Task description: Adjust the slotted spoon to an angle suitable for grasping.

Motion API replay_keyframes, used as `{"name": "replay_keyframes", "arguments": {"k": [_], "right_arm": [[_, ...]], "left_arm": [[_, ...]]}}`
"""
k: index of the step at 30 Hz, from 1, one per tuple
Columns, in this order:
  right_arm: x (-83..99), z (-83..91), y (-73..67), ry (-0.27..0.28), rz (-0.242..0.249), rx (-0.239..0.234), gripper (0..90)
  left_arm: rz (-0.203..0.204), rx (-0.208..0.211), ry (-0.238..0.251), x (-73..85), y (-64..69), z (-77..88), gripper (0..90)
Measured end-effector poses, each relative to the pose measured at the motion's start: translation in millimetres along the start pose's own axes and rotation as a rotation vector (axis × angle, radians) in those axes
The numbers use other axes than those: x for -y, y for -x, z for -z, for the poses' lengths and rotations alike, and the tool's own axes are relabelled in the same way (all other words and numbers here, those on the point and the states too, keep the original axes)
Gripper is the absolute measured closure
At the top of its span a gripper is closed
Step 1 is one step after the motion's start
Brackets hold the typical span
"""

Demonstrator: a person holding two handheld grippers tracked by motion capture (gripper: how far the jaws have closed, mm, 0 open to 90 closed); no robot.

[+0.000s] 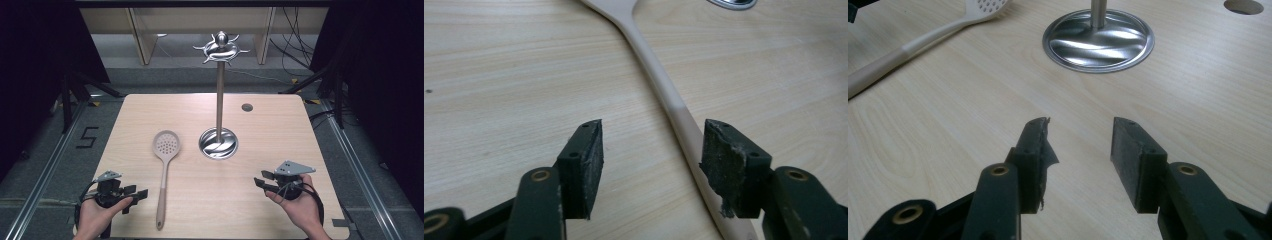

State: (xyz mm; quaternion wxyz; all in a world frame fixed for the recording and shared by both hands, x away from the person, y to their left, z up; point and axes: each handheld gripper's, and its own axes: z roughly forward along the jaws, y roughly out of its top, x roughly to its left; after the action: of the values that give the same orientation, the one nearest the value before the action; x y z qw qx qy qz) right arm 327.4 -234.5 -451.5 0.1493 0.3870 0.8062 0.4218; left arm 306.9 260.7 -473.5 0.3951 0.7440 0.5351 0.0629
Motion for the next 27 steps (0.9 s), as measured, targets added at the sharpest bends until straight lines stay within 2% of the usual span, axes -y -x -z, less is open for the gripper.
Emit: {"name": "replay_keyframes", "arguments": {"k": [2, 3, 4, 6, 7, 9, 11, 12, 13, 14, 16, 17, 19, 21, 23, 24, 25, 26, 27], "right_arm": [[0.4, -0.9, 0.7, 0.011, -0.006, 0.002, 60.0], [0.4, -0.9, 0.7, 0.011, -0.006, 0.002, 60.0], [0.6, -0.6, 2.1, 0.007, 0.003, 0.007, 60.1], [1.4, -1.2, 3.5, 0.002, -0.001, 0.001, 60.2], [1.2, -1.5, 4.7, -0.005, 0.003, -0.017, 60.2], [0.6, -1.2, 3.2, -0.006, -0.004, -0.001, 60.1], [-1.2, -2.8, -1.8, -0.017, -0.02, -0.002, 59.8], [-1.2, -2.8, -1.8, -0.017, -0.02, -0.002, 59.8], [-2.2, -3.2, -0.8, -0.017, 0.008, 0.011, 59.8], [-2.4, -4.9, -2.6, -0.018, 0.016, 0.016, 59.8], [-2.8, -4.6, -3.1, -0.031, 0.015, 0.012, 59.8], [-3.0, -4.8, -3.0, -0.027, 0.019, 0.015, 59.8], [-3.9, -4.3, -5.7, -0.014, 0.003, 0.025, 59.8], [-3.8, -4.3, -5.4, -0.026, 0.011, 0.025, 59.7], [-3.5, -4.6, -2.9, -0.017, 0.027, 0.026, 59.8], [-3.2, -5.1, -2.5, -0.011, 0.02, 0.014, 59.7], [-2.8, -4.7, -1.9, -0.012, 0.03, 0.031, 59.7], [-2.3, -4.0, -1.5, -0.014, 0.026, 0.027, 59.7], [-2.3, -4.0, -1.5, -0.014, 0.026, 0.027, 59.7]], "left_arm": [[0.004, 0.008, 0.01, -0.7, 2.5, -0.2, 48.7], [-0.011, 0.007, 0.007, -1.9, 4.5, 1.1, 48.7], [-0.027, 0.012, 0.007, -3.5, 6.7, 2.0, 53.1], [-0.064, 0.012, 0.018, -6.5, 13.3, 2.5, 63.6], [-0.103, 0.014, -0.002, -8.6, 15.7, 3.9, 68.4], [-0.139, 0.023, 0.02, -11.8, 26.0, 2.4, 79.8], [-0.196, 0.052, 0.029, -15.0, 35.6, 0.4, 89.1], [-0.223, 0.062, 0.006, -16.2, 40.1, -0.4, 89.1], [-0.239, 0.07, -0.006, -16.4, 45.0, -1.8, 89.2], [-0.253, 0.088, -0.022, -16.4, 49.8, -3.5, 89.3], [-0.287, 0.103, -0.067, -17.4, 59.3, -7.6, 89.3], [-0.291, 0.119, -0.087, -17.9, 64.6, -10.9, 89.3], [-0.329, 0.138, -0.136, -19.4, 73.5, -18.2, 89.3], [-0.345, 0.119, -0.168, -18.6, 82.5, -27.3, 89.4], [-0.405, 0.106, -0.211, -19.1, 88.6, -34.4, 89.4], [-0.396, 0.09, -0.226, -17.7, 92.3, -38.5, 89.4], [-0.418, 0.089, -0.256, -17.6, 93.5, -41.0, 89.4], [-0.428, 0.079, -0.299, -16.3, 95.3, -46.5, 89.4], [-0.428, 0.079, -0.299, -16.3, 95.3, -46.5, 89.4]]}}
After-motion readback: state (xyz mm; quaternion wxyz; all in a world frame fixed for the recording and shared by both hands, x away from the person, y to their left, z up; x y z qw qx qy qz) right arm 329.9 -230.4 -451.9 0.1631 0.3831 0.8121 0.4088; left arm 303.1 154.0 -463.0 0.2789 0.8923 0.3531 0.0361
